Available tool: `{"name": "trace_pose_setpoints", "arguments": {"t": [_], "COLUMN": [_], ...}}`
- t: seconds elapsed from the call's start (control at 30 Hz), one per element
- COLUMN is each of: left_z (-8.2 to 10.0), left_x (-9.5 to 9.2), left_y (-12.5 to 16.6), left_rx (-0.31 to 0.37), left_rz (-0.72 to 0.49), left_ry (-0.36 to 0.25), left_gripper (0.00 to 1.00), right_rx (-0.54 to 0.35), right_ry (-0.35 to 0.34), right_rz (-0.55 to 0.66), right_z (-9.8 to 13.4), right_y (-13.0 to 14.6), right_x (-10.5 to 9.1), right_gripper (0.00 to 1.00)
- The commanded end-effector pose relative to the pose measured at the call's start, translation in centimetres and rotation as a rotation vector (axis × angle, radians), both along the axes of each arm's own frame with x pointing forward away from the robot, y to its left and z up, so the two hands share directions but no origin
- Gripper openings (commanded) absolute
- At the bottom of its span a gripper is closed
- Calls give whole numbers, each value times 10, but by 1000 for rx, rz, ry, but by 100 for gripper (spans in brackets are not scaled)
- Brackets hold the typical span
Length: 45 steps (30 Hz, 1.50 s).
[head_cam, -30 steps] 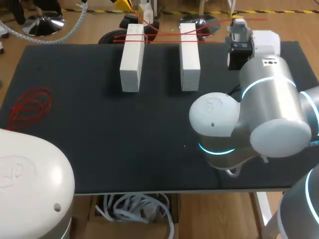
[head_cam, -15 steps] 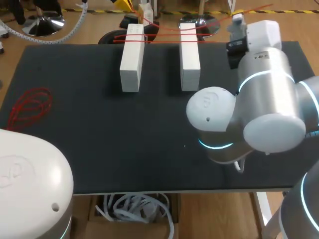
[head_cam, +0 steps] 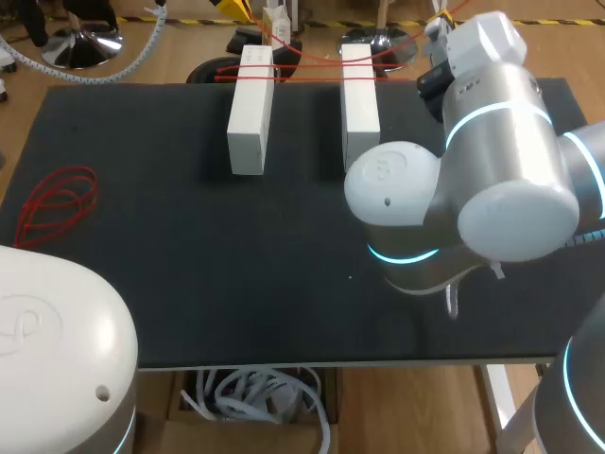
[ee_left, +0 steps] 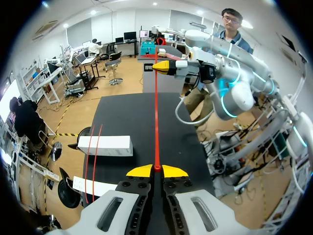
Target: Grab the tape and strap the tape.
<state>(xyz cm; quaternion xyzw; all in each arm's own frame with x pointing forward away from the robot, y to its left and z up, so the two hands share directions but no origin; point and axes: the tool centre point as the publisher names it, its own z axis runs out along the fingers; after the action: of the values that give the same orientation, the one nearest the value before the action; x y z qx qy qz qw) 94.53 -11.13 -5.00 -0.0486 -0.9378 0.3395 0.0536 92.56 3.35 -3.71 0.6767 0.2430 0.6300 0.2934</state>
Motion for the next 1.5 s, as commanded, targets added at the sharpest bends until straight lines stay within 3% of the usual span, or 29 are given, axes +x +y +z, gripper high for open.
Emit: {"name": "trace_pose_setpoints", "arguments": {"t": [0.03,0.57,0.83,1.0,1.5], "left_z": [1,1,1,1,1], "left_x": [0,0,0,0,0], "left_y": [0,0,0,0,0], "left_rx": [4,4,4,4,4], "left_rz": [0,0,0,0,0], "left_ry": [2,2,2,2,2], "left_gripper": [0,0,0,0,0], "right_rx": [-323,-323,-886,-1293,-1316], "right_ry": [145,145,84,-10,-27], "right_rz": [67,67,-28,-96,-105], "right_z": [18,18,21,22,23], "right_y": [-3,-3,19,24,25], "right_x": [1,1,8,8,8], "right_gripper": [0,0,0,0,0]}}
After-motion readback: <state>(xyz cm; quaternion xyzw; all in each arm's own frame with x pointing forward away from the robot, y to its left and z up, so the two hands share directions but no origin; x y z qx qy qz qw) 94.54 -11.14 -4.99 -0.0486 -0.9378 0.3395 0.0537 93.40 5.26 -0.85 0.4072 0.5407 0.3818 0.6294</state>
